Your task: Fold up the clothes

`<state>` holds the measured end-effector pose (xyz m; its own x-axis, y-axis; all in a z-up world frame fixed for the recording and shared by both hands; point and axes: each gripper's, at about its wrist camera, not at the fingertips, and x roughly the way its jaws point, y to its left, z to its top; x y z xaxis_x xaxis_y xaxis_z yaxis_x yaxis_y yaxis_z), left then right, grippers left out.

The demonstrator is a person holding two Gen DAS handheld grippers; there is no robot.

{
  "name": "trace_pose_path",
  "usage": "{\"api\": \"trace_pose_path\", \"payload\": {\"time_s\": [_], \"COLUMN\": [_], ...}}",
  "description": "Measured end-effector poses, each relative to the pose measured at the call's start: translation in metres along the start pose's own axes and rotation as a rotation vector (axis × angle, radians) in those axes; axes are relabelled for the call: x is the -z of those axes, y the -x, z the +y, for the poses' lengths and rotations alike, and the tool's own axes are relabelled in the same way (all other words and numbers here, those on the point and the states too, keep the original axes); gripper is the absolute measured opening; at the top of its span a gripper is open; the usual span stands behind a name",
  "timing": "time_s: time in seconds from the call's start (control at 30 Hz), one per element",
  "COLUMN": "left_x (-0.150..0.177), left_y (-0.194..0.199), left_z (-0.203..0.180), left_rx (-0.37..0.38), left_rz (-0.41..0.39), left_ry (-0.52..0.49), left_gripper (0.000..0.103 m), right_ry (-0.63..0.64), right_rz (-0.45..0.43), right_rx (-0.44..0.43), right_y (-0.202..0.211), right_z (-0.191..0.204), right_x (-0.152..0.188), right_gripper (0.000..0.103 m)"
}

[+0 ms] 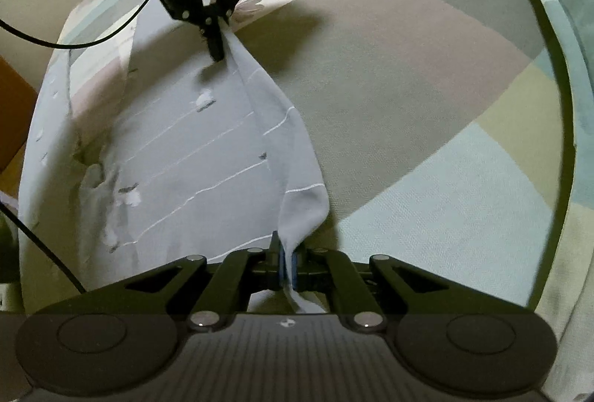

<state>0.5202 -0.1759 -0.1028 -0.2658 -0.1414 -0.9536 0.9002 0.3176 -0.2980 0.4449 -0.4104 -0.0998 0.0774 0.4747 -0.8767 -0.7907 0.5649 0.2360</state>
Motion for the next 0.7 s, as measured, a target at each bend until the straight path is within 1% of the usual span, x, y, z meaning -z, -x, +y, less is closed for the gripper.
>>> {"api": "trace_pose_path", "payload": {"time_s": [0.17, 0.33, 0.53, 0.7], "left_x": [0.014, 0.034, 0.057, 0.067], "left_y": [0.015, 0.027, 0.022, 0.019], "left_z": [-0.026, -0.061, -0.106, -0.141], "left_rx": [-0.047, -0.068, -0.023, 0.061], "left_rz": [-0.036, -0.047, -0.007, 0.034], "left_ry": [-0.025, -0.059, -0.093, -0.185], "left_gripper": [0.0, 0.0, 0.0, 0.0], "right_ry": [0.068, 0.157, 0.299, 0.474], "right_rz": [0.024, 0.024, 0.026, 0.061], "right_rx": [0.045, 0.137, 0.215, 0.294], "right_y": [0.008, 0.024, 0.042, 0.042], "right_z": [0.026, 0.061, 0.112, 0.162], "right_x": [-0.002, -0.003, 0.007, 0.029], "right_gripper": [0.004, 0.004, 0.004, 0.004]}}
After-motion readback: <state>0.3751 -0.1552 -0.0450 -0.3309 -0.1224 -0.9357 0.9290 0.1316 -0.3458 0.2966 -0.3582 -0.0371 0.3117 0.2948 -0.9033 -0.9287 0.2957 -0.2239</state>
